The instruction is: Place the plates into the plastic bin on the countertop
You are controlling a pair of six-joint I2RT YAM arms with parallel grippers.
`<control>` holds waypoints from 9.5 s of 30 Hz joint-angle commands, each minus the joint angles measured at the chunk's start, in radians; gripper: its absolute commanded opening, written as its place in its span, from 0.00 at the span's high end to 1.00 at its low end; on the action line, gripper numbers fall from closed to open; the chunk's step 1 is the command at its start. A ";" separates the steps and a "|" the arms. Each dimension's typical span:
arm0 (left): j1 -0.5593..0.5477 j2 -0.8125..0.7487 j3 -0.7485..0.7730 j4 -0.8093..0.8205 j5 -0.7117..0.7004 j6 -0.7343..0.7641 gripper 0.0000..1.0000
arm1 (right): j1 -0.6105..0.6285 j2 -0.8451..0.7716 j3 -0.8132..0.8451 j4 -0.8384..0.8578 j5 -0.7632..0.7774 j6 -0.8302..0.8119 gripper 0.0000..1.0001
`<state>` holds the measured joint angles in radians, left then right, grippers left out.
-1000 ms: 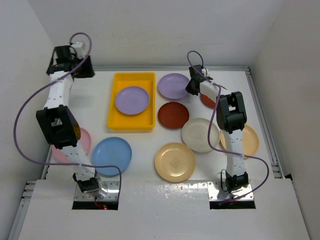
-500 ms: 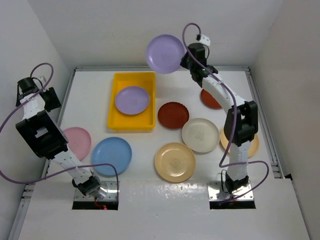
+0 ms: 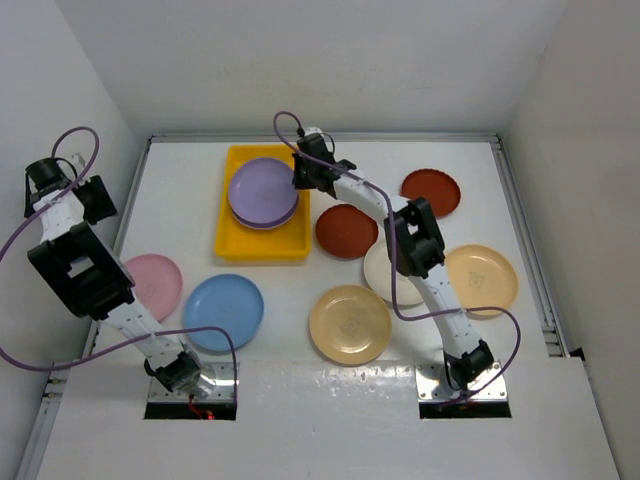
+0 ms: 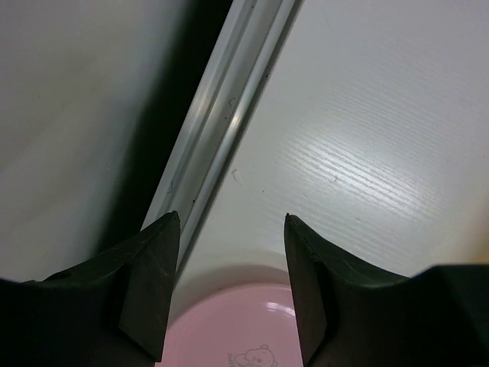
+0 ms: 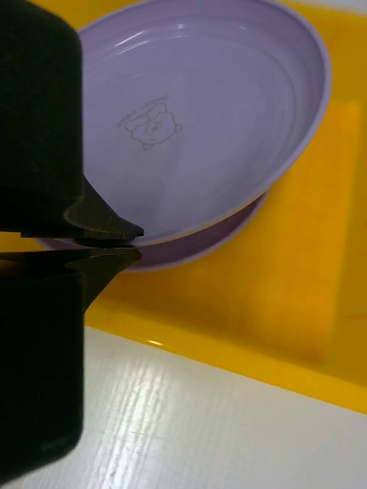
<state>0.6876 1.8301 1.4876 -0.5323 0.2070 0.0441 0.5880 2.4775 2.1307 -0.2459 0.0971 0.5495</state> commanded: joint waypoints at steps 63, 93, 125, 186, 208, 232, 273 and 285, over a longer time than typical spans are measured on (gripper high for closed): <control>0.095 -0.066 0.192 -0.275 0.094 0.189 1.00 | -0.215 -0.655 -0.609 0.103 -0.025 -0.030 0.40; -0.678 0.293 0.410 -0.167 0.101 0.048 1.00 | -0.317 -0.904 -0.885 0.023 0.065 -0.011 0.39; -0.476 -0.037 0.129 -0.308 0.166 0.347 0.50 | -0.461 -0.651 -1.049 -0.244 -0.046 -0.434 0.46; -0.224 -0.071 -0.053 -0.271 0.212 0.364 0.50 | -0.021 -0.003 0.026 -0.067 -0.071 0.055 0.88; -0.386 -0.281 -0.553 -0.362 0.175 0.737 0.35 | -0.004 -0.414 -0.273 -0.004 -0.027 -0.106 0.40; -0.430 -0.489 -0.626 -0.384 0.149 0.848 1.00 | -0.138 -0.825 -0.767 -0.018 0.014 -0.091 0.40; -0.602 0.235 0.359 -0.018 0.348 0.185 0.99 | -0.243 -0.778 -0.710 -0.164 0.018 -0.039 0.43; -0.629 0.265 0.350 -0.132 0.358 0.243 0.79 | -0.241 -0.812 -0.761 -0.263 -0.056 -0.114 0.40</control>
<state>0.0742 2.1128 1.8347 -0.6483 0.5392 0.2703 0.3489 1.7271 1.3930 -0.4858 0.0555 0.4660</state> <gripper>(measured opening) 0.194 0.603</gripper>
